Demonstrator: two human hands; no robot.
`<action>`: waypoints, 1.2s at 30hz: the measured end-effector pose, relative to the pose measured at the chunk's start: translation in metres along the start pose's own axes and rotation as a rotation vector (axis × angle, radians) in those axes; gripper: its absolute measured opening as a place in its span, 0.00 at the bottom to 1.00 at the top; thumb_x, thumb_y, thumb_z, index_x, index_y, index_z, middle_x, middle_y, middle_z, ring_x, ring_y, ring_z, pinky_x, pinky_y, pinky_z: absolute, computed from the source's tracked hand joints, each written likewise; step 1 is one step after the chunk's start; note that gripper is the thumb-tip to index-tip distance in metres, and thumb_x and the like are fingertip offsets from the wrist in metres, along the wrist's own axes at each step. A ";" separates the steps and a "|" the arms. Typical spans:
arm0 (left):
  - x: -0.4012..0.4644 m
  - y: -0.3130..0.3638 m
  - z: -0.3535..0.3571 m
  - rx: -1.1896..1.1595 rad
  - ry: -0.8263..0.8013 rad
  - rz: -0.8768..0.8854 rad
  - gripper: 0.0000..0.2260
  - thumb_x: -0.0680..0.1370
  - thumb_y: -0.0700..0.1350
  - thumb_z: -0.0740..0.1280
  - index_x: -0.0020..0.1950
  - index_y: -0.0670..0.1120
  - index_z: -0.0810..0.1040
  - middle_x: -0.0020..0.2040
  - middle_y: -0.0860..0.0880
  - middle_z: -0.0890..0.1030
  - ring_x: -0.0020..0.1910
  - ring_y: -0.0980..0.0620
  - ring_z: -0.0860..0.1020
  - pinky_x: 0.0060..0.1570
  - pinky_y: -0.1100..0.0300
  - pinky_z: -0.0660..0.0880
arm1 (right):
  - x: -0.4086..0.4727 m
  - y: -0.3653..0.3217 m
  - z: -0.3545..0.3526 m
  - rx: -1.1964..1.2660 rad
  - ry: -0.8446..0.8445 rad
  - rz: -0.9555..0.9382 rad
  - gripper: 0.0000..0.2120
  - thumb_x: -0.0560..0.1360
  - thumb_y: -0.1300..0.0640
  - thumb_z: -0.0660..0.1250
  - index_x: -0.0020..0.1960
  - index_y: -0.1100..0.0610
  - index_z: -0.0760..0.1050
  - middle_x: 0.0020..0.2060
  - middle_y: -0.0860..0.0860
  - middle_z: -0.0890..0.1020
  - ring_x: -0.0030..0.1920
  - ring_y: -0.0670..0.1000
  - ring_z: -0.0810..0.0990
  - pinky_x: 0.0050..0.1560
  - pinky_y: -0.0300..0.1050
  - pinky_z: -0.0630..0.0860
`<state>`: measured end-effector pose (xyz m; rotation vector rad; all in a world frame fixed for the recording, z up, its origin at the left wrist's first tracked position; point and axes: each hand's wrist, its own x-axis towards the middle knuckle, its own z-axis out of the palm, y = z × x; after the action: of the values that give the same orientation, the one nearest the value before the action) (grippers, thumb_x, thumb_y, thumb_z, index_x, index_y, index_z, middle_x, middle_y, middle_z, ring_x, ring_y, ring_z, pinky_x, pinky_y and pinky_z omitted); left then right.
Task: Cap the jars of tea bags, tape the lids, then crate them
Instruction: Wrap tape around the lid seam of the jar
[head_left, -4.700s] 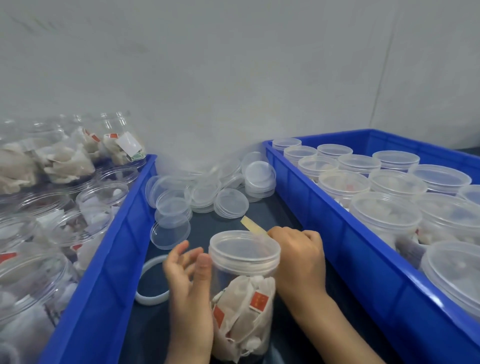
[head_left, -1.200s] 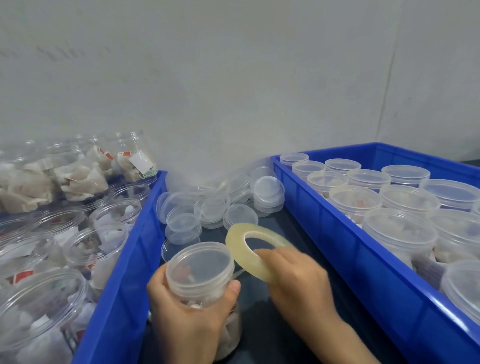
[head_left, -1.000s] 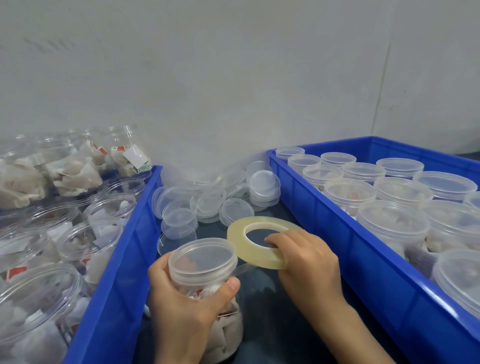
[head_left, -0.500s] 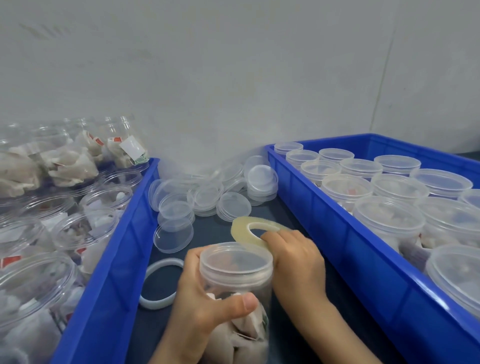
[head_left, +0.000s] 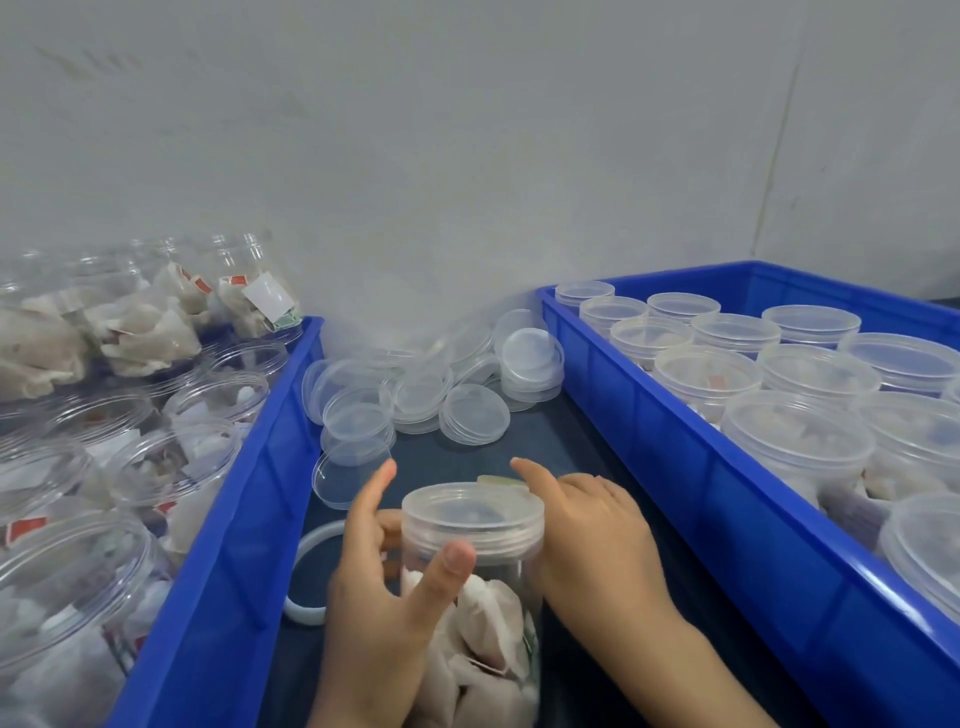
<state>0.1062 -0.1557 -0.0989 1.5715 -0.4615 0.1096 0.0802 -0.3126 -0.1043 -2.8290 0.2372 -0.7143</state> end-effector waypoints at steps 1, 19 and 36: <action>0.000 0.000 0.000 0.013 0.016 0.014 0.42 0.53 0.76 0.68 0.65 0.66 0.65 0.48 0.59 0.82 0.47 0.58 0.81 0.45 0.62 0.75 | 0.000 0.000 -0.001 0.049 -0.007 0.010 0.30 0.74 0.54 0.61 0.73 0.42 0.57 0.53 0.43 0.79 0.57 0.50 0.75 0.54 0.46 0.67; -0.013 0.001 0.008 0.204 0.320 0.118 0.30 0.47 0.66 0.72 0.46 0.65 0.67 0.49 0.58 0.80 0.49 0.61 0.78 0.41 0.74 0.70 | -0.002 -0.001 -0.017 0.459 -0.161 -0.020 0.38 0.70 0.47 0.63 0.68 0.30 0.41 0.40 0.43 0.78 0.41 0.45 0.77 0.42 0.43 0.72; 0.016 0.044 -0.006 1.091 -0.077 -0.128 0.46 0.61 0.77 0.51 0.67 0.65 0.25 0.75 0.57 0.50 0.72 0.49 0.51 0.67 0.48 0.61 | 0.000 0.004 -0.003 0.375 -0.010 0.017 0.30 0.74 0.34 0.56 0.73 0.37 0.51 0.63 0.41 0.74 0.61 0.43 0.72 0.50 0.36 0.63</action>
<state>0.1066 -0.1528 -0.0519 2.6776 -0.3665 0.2256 0.0780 -0.3174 -0.1025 -2.4704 0.1111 -0.6617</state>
